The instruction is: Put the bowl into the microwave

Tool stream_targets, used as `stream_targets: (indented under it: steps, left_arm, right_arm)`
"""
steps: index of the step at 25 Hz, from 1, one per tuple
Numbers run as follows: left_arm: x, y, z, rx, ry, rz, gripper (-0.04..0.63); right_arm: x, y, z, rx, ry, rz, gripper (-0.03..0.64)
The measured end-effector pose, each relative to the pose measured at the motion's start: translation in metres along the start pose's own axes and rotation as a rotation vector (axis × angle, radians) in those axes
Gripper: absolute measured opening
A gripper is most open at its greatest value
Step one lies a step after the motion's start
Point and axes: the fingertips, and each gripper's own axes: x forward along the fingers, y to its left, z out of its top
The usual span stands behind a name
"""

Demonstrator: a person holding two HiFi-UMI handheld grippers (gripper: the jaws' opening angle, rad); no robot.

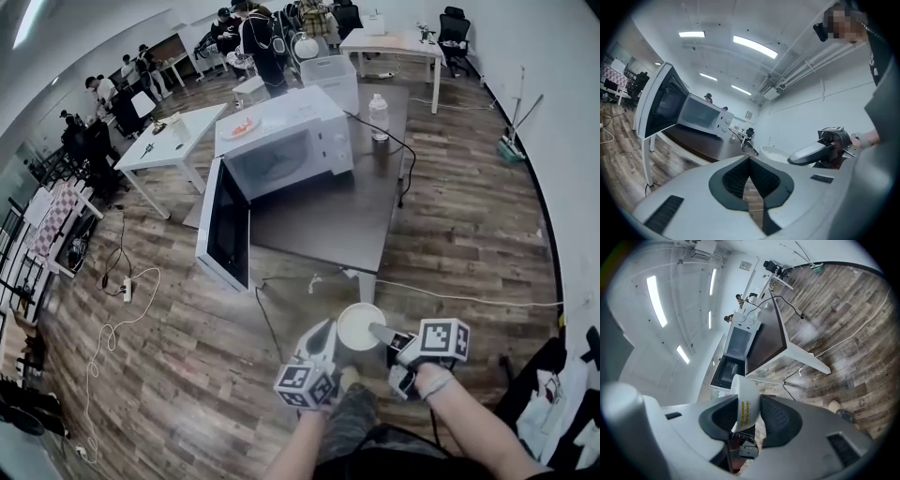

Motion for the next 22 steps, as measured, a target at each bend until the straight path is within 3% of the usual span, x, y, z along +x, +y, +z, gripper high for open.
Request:
stream_targets:
  steps: [15, 22]
  left_arm:
    - [0.084, 0.073, 0.044, -0.003, 0.002, 0.005, 0.011]
    - [0.103, 0.111, 0.057, -0.008, 0.004, 0.024, 0.011]
  right_arm:
    - [0.082, 0.021, 0.085, 0.005, -0.013, -0.001, 0.133]
    - [0.123, 0.025, 0.104, 0.017, 0.000, -0.009, 0.133]
